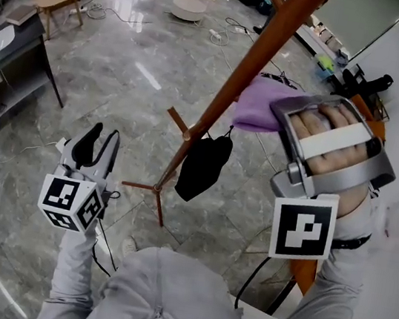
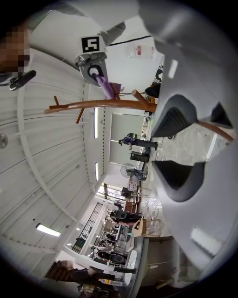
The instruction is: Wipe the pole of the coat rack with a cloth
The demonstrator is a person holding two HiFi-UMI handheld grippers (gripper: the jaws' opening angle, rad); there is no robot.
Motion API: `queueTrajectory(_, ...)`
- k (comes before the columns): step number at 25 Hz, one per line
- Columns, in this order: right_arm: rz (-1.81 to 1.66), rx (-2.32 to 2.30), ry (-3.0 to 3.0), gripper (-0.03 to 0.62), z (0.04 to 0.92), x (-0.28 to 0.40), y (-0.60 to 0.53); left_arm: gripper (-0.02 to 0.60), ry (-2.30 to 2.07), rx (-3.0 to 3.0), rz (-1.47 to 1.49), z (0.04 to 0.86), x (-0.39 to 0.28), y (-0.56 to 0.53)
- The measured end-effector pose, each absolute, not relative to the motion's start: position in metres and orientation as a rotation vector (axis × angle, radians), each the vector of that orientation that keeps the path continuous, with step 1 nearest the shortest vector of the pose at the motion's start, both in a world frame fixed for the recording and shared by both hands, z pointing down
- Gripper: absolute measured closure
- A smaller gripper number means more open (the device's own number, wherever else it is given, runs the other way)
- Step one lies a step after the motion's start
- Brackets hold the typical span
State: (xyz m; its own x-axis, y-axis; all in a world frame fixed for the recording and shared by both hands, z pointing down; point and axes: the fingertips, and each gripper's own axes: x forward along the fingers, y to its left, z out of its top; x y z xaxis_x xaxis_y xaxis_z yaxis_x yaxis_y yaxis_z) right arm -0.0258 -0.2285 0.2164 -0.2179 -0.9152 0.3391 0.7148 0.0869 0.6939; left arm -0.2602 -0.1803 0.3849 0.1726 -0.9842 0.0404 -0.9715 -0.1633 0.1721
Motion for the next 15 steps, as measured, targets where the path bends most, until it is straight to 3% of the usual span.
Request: queueTrajectory(15,-1.427,0.453,-0.99,0.536,0.2,0.055,-0.198,0.419,-1.858,2.357,-0.072,0.376,-0.226,-0.196)
